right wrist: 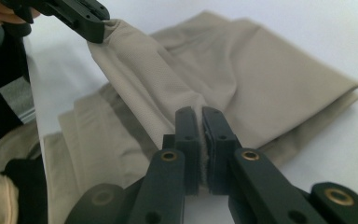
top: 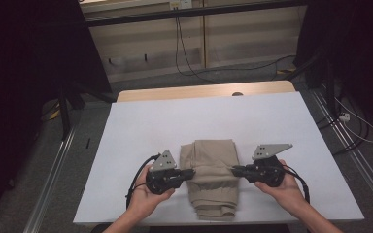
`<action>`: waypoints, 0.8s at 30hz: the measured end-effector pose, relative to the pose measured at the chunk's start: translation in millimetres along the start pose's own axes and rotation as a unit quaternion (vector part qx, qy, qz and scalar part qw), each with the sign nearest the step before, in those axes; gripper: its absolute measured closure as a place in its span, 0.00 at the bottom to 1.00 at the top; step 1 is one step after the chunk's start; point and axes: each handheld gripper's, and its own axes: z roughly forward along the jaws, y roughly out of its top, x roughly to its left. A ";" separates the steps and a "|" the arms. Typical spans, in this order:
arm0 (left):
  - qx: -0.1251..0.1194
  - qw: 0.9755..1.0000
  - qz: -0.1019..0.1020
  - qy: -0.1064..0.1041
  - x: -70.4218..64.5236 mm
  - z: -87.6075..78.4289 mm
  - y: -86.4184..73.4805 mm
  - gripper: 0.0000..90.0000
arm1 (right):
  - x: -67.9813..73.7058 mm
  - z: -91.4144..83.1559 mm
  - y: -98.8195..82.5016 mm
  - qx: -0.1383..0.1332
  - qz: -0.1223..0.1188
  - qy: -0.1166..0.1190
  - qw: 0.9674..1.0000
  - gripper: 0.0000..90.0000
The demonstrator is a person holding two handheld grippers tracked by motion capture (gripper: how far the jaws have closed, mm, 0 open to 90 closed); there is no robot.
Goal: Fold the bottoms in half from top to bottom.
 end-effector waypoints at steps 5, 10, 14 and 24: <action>0.023 0.999 0.006 -0.022 -16.2 -1.1 -17.5 0.96 | 12.7 1.0 -15.7 0.021 0.002 0.018 1.000 0.95; 0.027 0.999 0.015 -0.038 -30.4 -6.9 -28.1 0.88 | 33.9 -1.0 -32.4 0.042 -0.001 0.033 0.999 0.75; 0.020 0.999 0.011 -0.036 -32.8 -11.2 -30.0 0.71 | 41.5 -6.3 -40.5 0.044 0.005 0.019 0.999 0.58; -0.038 0.993 -0.024 0.111 2.4 -24.9 -30.6 0.21 | 10.3 -26.1 -34.5 -0.050 0.046 -0.086 0.994 0.23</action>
